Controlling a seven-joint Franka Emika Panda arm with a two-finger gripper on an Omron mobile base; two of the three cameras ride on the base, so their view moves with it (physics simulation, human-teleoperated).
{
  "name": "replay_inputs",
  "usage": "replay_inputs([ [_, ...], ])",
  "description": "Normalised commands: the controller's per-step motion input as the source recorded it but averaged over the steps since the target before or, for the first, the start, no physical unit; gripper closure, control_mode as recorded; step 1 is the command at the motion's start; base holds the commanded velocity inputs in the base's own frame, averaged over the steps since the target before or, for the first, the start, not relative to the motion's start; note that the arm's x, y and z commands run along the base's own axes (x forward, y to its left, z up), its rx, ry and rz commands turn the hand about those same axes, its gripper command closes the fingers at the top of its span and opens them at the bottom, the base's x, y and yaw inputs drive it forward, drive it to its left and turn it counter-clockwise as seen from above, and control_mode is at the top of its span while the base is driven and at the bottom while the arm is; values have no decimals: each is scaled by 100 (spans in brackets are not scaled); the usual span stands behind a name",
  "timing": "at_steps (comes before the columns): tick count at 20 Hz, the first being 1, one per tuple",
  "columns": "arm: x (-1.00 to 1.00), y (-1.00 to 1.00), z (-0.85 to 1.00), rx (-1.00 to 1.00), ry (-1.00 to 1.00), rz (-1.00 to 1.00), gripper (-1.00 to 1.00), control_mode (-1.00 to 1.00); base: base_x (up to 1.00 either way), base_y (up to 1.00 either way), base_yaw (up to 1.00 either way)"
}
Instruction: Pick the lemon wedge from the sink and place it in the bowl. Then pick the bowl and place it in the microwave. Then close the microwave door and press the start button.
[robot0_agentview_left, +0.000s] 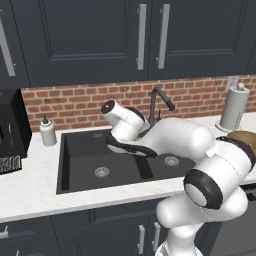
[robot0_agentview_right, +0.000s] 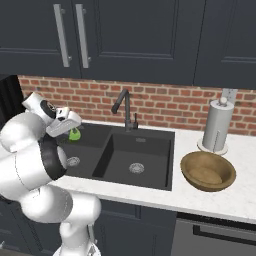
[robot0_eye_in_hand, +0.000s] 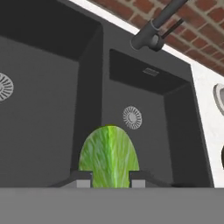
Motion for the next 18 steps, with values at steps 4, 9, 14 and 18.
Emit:
replay_inputs([
  [4, -77, -71, 47, -7, 5, 0, 100, -100, 0, 0, 0],
  [9, -79, -87, 19, -10, 3, 0, 100, -100, 0, 0, 0],
  [14, -70, -97, 6, -11, 4, 0, 100, -100, 0, 0, 0],
  [18, -38, -100, 21, -4, 10, 0, 100, -100, 0, 0, 0],
])
